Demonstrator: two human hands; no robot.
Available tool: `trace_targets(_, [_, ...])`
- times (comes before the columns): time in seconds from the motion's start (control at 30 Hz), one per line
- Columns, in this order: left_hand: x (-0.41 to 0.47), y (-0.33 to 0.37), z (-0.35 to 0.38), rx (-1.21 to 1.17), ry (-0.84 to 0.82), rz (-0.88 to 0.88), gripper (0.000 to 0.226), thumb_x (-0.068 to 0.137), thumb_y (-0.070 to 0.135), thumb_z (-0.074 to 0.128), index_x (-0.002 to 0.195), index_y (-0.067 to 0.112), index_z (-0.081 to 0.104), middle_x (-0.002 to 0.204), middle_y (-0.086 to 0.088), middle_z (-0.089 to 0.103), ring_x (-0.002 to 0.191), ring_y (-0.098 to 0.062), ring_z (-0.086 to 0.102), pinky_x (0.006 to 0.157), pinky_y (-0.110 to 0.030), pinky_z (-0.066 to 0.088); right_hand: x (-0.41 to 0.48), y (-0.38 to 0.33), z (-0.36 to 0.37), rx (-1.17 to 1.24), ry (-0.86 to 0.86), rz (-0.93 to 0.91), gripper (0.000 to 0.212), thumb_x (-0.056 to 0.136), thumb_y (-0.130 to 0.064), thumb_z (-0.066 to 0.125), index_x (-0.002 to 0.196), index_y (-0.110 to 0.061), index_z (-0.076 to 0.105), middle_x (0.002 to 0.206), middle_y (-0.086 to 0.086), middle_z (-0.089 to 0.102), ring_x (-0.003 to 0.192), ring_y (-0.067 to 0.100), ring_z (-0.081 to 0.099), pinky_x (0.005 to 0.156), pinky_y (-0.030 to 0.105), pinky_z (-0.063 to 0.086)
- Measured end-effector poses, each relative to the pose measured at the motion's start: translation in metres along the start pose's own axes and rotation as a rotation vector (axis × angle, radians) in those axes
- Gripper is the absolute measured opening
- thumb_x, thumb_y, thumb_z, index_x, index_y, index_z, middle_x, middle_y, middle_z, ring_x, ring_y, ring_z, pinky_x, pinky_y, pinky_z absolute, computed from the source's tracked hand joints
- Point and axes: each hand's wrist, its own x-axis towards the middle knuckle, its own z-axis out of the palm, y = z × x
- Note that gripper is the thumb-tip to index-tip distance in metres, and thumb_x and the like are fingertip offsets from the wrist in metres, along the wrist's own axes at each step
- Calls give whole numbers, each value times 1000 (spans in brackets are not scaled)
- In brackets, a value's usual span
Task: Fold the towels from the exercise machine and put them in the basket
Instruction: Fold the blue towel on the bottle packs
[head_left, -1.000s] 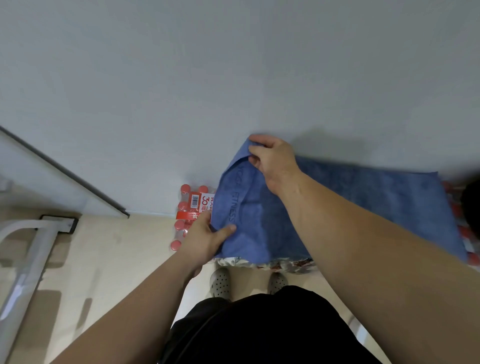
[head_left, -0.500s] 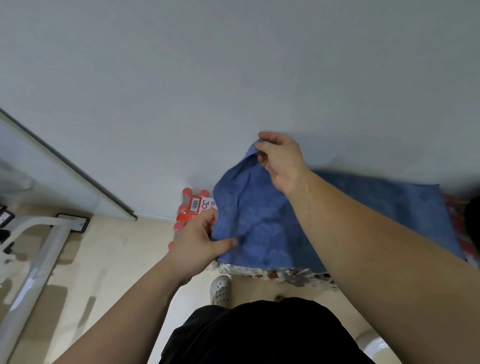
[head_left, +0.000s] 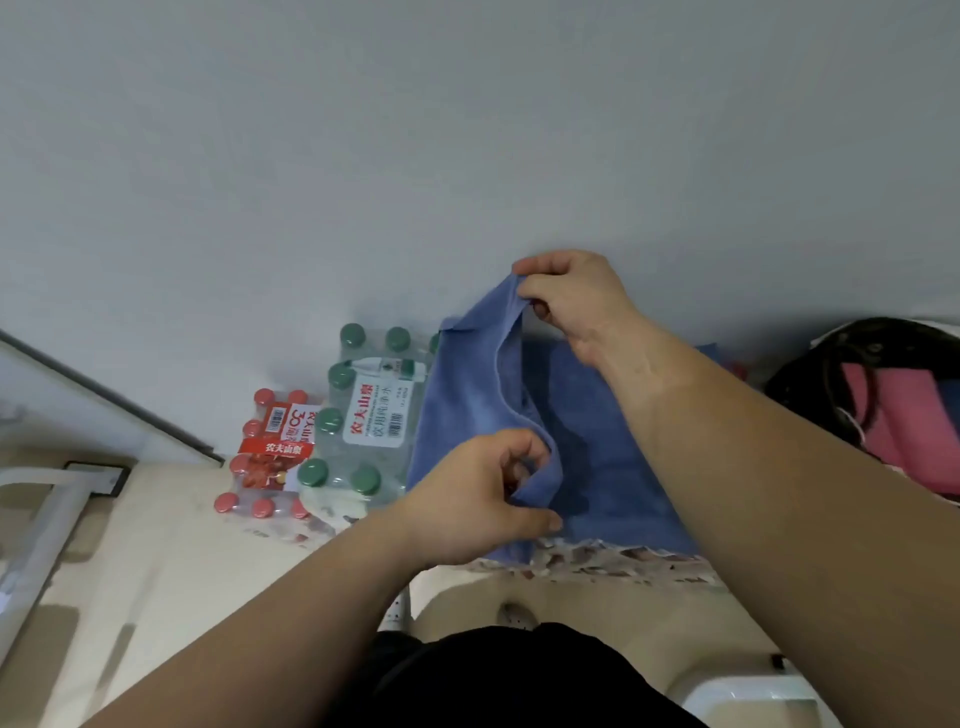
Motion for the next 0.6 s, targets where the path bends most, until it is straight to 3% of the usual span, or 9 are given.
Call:
trace_targets(0.1, [22,14,45,82,43,12,28,76,12,80,91,20,59,58,13,54,51,-1,47,55,-15,38,4,11,-41,-73,9,-43,30,79,6,62,99,-13,74,80,-3,67,65,5,58,60,17,48])
trace_targets(0.17, [34,15,68,129,41,-32,27,78,13,78,95,21,59,60,6,60,52,-5,54,54,-20,43,6,27,-63,-159,-1,-40,34,80,4,62,105,-15,73,94,-3,70,85,10,65,78,24,55])
trace_targets(0.23, [44,7,85,191,46,-101,23,78,12,74,95,20,59,65,2,62,57,-10,57,58,-28,48,4,45,-79,-246,0,-21,40,82,5,60,115,-14,71,109,0,68,100,14,63,91,27,53])
trace_targets(0.37, [53,-12,106,335,68,-155,21,77,10,67,86,24,54,66,12,51,58,-4,46,55,-14,34,2,82,-98,-377,8,65,44,83,7,55,121,-14,68,120,3,65,108,16,59,87,23,47])
trace_targets(0.5, [52,-16,112,389,90,-171,25,77,11,66,83,30,52,63,12,48,57,-3,47,53,-13,31,1,100,-104,-460,23,73,32,84,4,57,113,-2,71,119,15,69,111,29,64,92,33,53])
trace_targets(0.6, [50,-10,113,368,112,-147,29,74,8,66,77,32,51,60,13,48,56,-1,47,52,-13,33,-1,95,-107,-438,52,25,34,88,0,57,119,-8,69,123,7,67,110,18,60,90,22,45])
